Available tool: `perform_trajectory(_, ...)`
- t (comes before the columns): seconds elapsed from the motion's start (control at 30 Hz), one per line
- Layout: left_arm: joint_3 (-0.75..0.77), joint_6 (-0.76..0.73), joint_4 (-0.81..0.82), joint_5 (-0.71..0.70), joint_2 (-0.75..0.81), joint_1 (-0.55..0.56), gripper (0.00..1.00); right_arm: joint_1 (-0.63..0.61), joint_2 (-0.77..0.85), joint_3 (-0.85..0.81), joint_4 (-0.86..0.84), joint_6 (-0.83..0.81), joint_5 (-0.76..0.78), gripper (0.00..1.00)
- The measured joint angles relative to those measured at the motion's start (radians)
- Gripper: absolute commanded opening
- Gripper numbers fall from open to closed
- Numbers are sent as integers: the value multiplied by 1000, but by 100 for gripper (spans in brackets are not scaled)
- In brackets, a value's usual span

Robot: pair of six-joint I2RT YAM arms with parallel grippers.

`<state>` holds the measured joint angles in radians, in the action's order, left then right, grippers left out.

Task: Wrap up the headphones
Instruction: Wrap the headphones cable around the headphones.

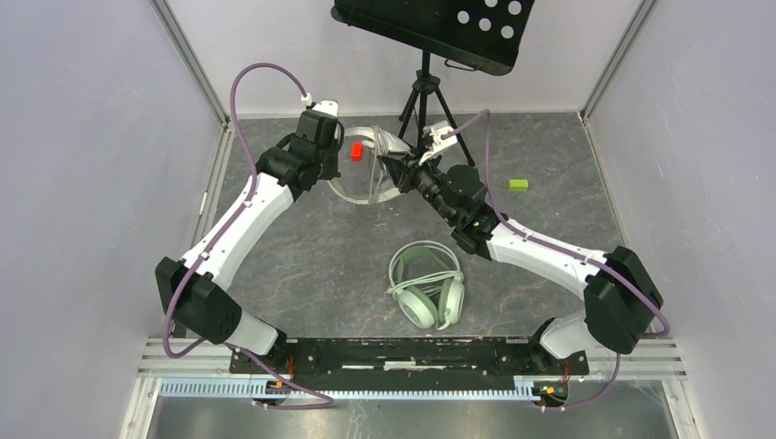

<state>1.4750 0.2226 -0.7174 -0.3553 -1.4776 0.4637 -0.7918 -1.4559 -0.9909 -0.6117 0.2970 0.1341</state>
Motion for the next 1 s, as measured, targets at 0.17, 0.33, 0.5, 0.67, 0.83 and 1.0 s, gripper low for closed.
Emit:
perform_trajectory(0.17, 8, 0, -3, -12, 0, -6, 2, 2, 0, 0, 8, -7, 3, 3)
perform_trajectory(0.33, 14, 0, -6, -14, 0, -8, 2, 2, 1, 0, 8, -6, 1, 10)
perform_trajectory(0.5, 15, -3, -6, -14, 0, -8, 2, 2, 4, 0, 12, -6, -5, 16)
perform_trajectory(0.67, 15, -6, -6, -14, 0, -8, 2, 2, 8, -18, 51, -6, -21, 17)
perform_trajectory(0.83, 16, -6, -6, -11, 0, -8, 2, 3, 2, -63, 82, -5, -30, 10)
perform_trajectory(1.0, 18, -6, -6, -9, 0, -8, 2, 3, 0, -68, 103, -1, -29, 8)
